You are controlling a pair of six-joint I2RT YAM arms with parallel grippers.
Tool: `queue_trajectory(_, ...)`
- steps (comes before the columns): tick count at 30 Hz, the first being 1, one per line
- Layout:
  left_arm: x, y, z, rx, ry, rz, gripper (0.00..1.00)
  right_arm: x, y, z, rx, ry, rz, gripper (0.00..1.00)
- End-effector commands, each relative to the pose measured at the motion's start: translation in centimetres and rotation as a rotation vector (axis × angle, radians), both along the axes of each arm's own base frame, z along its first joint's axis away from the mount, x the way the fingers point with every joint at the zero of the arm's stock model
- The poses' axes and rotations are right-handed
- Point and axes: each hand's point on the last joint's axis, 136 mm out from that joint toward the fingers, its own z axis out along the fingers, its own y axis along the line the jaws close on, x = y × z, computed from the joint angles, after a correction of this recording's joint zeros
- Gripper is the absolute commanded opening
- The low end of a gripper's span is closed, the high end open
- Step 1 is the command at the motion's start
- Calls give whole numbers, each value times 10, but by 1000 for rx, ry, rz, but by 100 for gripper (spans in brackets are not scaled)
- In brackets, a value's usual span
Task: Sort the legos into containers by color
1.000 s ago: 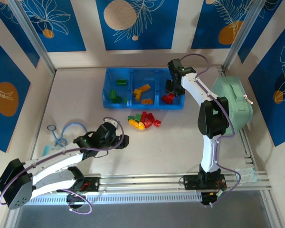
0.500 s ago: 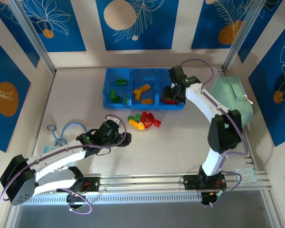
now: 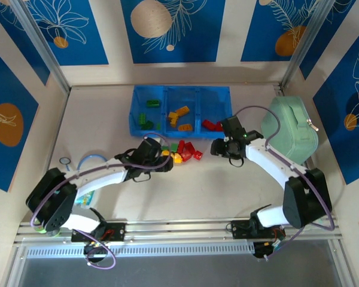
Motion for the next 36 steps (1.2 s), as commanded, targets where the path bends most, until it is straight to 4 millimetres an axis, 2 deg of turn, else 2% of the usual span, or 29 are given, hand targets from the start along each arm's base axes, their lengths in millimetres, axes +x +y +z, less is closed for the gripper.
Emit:
queue_trajectory(1,21,-15,10,-64,5,34,68,-2,-4,7,33,-51,-47,60)
queue_trajectory(9,52,-19,-2,9,10,88,61,-19,-12,3,34,-48,-67,59)
queue_trajectory(18,65,-19,-17,92,28,98,54,-31,-23,6,38,-61,-79,58)
queue_trajectory(28,62,-10,-35,153,53,113,50,-43,-30,3,52,-67,-98,57)
queue_trajectory(36,47,11,-31,183,42,135,49,-46,-33,5,54,-75,-103,57)
